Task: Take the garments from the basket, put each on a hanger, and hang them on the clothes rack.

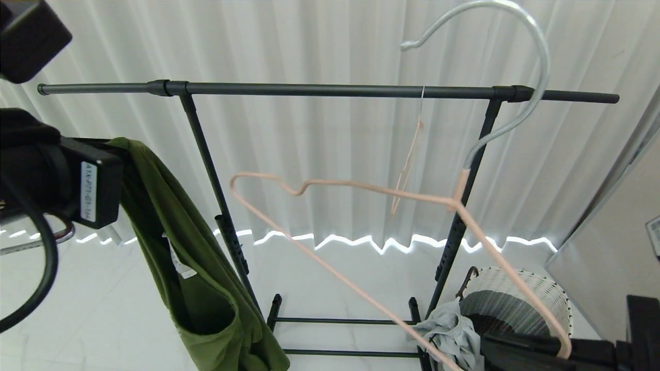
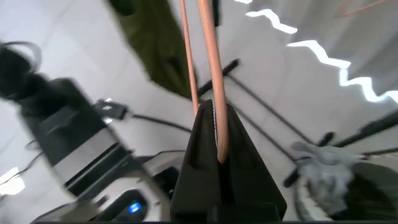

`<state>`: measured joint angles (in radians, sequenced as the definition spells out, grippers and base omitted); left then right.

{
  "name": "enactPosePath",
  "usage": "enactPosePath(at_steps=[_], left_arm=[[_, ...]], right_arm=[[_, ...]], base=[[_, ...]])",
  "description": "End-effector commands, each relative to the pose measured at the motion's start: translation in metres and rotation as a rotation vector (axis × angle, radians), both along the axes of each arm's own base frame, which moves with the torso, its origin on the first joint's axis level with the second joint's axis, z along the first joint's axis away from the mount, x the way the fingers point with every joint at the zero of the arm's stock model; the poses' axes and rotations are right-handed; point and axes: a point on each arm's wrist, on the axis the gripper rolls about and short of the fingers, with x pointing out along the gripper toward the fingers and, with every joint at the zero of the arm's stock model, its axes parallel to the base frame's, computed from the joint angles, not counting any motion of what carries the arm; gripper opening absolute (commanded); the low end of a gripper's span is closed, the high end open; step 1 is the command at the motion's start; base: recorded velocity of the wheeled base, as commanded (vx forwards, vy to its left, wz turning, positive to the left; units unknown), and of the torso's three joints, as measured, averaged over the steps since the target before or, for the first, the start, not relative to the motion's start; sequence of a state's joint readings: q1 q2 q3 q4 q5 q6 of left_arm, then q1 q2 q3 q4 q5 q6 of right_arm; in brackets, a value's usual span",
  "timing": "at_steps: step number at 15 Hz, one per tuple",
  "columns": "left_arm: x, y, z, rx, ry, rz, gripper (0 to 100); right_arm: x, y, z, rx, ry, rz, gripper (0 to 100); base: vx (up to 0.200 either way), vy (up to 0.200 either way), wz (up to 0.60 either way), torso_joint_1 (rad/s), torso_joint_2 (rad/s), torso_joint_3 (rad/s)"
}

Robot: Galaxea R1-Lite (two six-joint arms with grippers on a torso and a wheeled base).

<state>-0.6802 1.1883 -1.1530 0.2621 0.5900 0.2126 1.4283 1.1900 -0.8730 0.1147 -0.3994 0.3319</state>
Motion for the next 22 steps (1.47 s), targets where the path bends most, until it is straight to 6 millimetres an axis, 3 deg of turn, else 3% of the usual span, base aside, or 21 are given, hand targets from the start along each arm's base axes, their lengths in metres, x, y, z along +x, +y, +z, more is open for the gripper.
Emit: enactPosePath(at_steps=[1, 6, 12, 17, 22], left_arm=[[0.021, -0.016, -0.002, -0.025, 0.03, 0.036, 0], [0.038, -0.021, 0.0, -0.047, 0.029, 0.092, 0], [0.033, -0.02, 0.003, -0.056, 0.017, 0.082, 0], [0.032, -0.025, 0.002, -0.055, 0.023, 0.057, 0], [0.029, -0.026, 0.002, -0.058, 0.021, 0.047, 0]], right_arm=[[-0.005, 0.017, -0.007, -0.02, 0.016, 0.056, 0], [-0.005, 0.02, -0.006, 0.007, 0.019, 0.087, 0], [0.016, 0.032, -0.007, 0.028, -0.002, -0.005, 0], [0.018, 0.048, -0.012, 0.038, 0.004, 0.024, 0], [0.032, 0.063, -0.018, 0.065, -0.003, -0.027, 0]], base=[[0.0, 0.0, 0.0, 0.0, 0.0, 0.0], [0.0, 0.0, 0.0, 0.0, 0.0, 0.0], [0.0, 0.0, 0.0, 0.0, 0.0, 0.0], [0.0, 0.0, 0.0, 0.0, 0.0, 0.0], [0.0, 0.0, 0.0, 0.0, 0.0, 0.0]])
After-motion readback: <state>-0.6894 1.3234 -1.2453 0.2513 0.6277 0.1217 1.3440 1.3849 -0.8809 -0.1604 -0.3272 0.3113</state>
